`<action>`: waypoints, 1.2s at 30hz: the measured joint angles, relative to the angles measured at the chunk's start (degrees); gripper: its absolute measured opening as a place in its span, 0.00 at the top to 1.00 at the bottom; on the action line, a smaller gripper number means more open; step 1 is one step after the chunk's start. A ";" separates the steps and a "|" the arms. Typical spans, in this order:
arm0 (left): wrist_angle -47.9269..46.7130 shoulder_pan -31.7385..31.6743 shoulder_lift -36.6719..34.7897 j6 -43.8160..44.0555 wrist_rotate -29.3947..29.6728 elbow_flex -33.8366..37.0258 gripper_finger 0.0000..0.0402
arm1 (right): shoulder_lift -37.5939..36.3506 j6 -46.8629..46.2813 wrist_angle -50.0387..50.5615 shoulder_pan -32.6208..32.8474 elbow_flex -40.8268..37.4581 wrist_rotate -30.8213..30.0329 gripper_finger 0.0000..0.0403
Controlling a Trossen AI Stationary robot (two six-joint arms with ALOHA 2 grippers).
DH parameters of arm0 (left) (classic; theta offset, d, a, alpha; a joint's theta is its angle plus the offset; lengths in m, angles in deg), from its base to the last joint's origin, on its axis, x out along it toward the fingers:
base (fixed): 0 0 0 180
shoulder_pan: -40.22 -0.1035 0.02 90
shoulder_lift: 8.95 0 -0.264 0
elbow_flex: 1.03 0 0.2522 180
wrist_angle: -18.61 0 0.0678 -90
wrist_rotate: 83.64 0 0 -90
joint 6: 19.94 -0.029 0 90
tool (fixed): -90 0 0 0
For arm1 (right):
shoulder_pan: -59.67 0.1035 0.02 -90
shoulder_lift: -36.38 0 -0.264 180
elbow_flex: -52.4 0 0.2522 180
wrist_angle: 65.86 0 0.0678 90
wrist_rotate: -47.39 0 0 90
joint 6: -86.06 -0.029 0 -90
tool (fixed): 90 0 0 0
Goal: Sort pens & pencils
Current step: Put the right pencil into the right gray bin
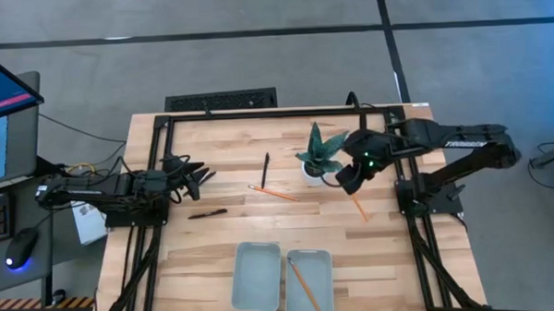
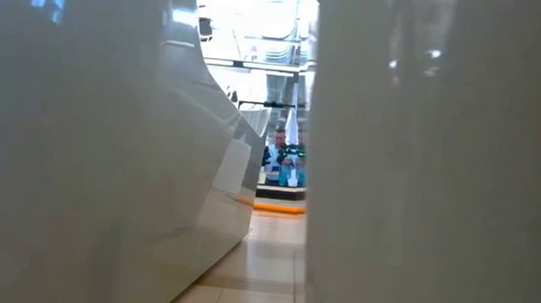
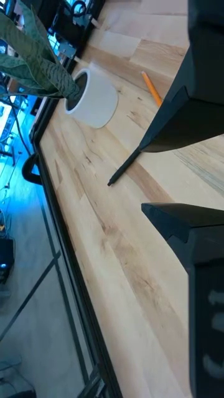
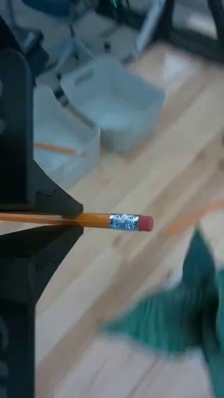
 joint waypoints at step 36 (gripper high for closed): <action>-4.66 0.01 0.02 1.47 -7.75 0.00 0.67 | 23.82 -12.38 -38.99 18.81 -0.01 -2.02 0.88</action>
